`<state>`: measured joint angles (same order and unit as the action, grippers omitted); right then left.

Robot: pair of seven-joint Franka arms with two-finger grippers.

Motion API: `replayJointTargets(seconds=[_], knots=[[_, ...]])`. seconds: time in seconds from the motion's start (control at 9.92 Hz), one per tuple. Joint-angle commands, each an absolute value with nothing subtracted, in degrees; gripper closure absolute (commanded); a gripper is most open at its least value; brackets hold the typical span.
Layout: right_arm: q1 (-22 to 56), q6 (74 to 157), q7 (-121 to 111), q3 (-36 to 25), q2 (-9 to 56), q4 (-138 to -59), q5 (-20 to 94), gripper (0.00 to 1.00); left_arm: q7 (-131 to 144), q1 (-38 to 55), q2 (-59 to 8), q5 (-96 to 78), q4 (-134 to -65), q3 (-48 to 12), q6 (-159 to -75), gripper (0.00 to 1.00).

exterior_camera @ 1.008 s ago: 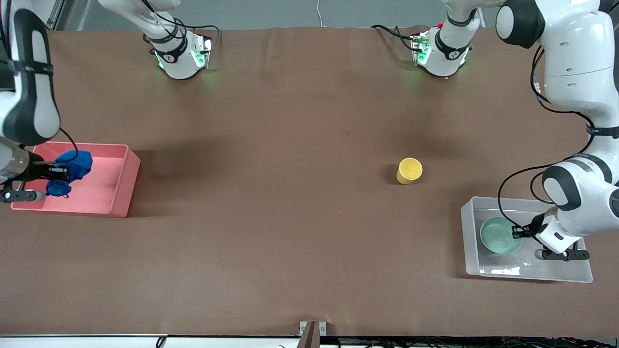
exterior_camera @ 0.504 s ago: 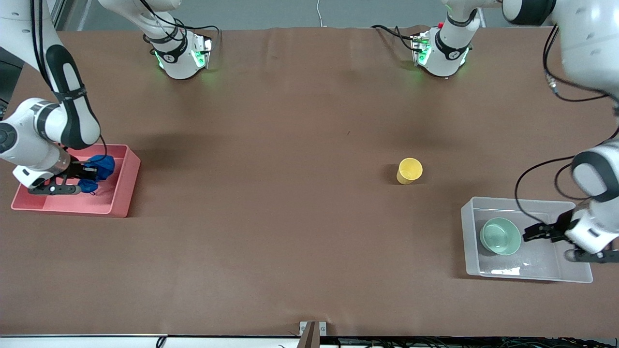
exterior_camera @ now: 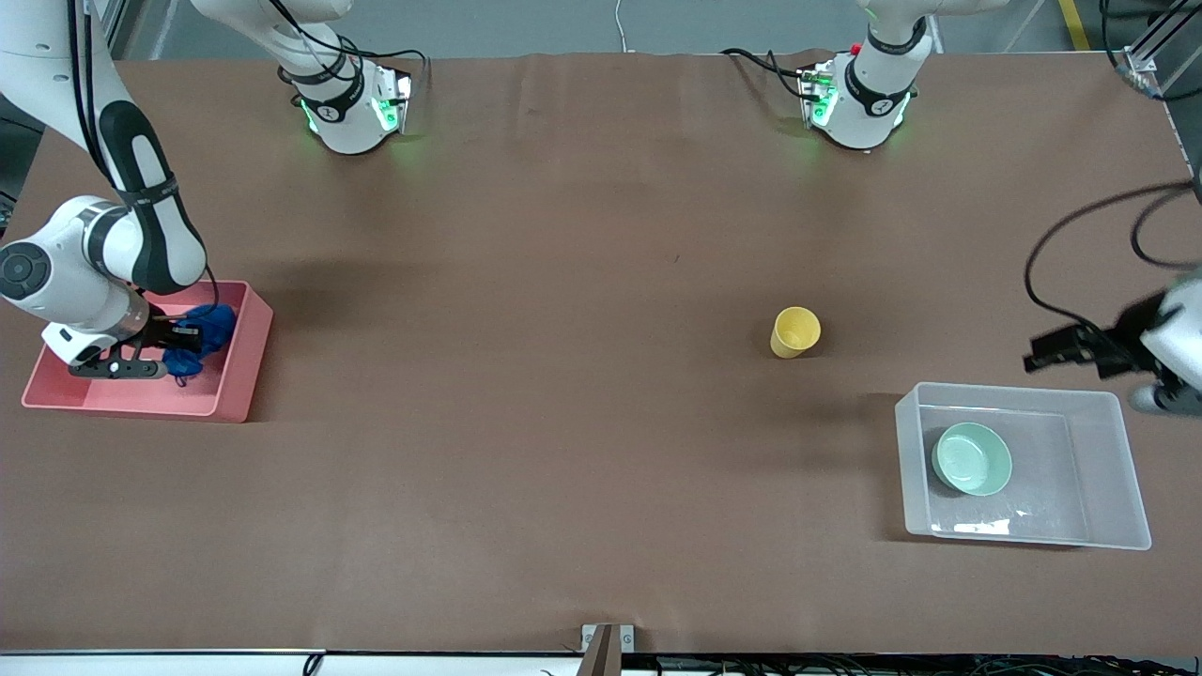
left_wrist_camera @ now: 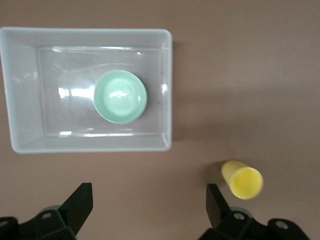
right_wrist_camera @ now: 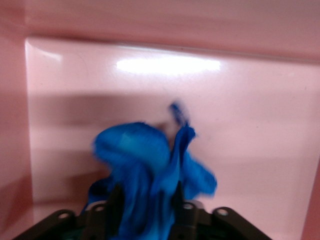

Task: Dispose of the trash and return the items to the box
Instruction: 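Release the cloth in the pink bin while the left gripper releases the bowl, then retract the right gripper while the left gripper reaches the yellow cup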

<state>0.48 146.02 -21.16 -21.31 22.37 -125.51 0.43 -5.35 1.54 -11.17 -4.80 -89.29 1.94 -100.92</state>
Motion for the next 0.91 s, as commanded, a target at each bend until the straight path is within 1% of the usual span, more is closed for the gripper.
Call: replayJointTargets(seconds=[0.0, 0.1, 0.2, 0.3, 0.4, 0.5, 0.71, 0.81], knots=[[0.44, 138.93, -21.71, -21.01, 16.99, -122.99, 1.67, 0.00, 0.50, 1.05, -1.97, -3.08, -104.02, -3.05, -103.87, 0.00], [0.44, 131.04, -21.62, -21.01, 13.57, -119.04, 1.67, 0.00, 2.44, 0.88, 0.68, -3.08, -109.28, -4.99, -107.54, 0.00], [0.53, 122.00, -20.58, -20.83, 11.10, -113.44, 1.76, 0.00, 4.29, 0.10, 2.70, -3.08, -115.25, -7.88, -112.71, 0.00], [0.27, 113.55, -15.26, -19.00, 10.47, -106.24, 1.76, 0.00, 6.57, -0.09, 2.81, -3.08, -118.97, -10.26, -116.07, 0.00], [-0.87, 105.98, -7.98, -15.68, 10.46, -99.12, 1.67, 0.00, 7.90, 0.00, 1.59, -3.08, -121.27, -11.85, -119.76, 0.00], [-1.75, 100.95, -3.65, -13.12, 9.50, -94.70, 1.67, 0.00, 8.00, 0.17, -0.16, -3.08, -123.46, -12.39, -123.45, 0.00], [-4.56, 97.57, 1.38, -6.01, 1.63, -94.13, 1.67, 0.00, 8.09, 0.44, -6.99, -2.99, -124.89, -15.45, -128.73, 0.00], [-4.14, 95.82, 3.32, -5.02, -1.03, -93.61, 1.67, 0.00, 8.09, 0.53, -9.90, -2.99, -124.89, -15.73, -130.93, 0.01]])
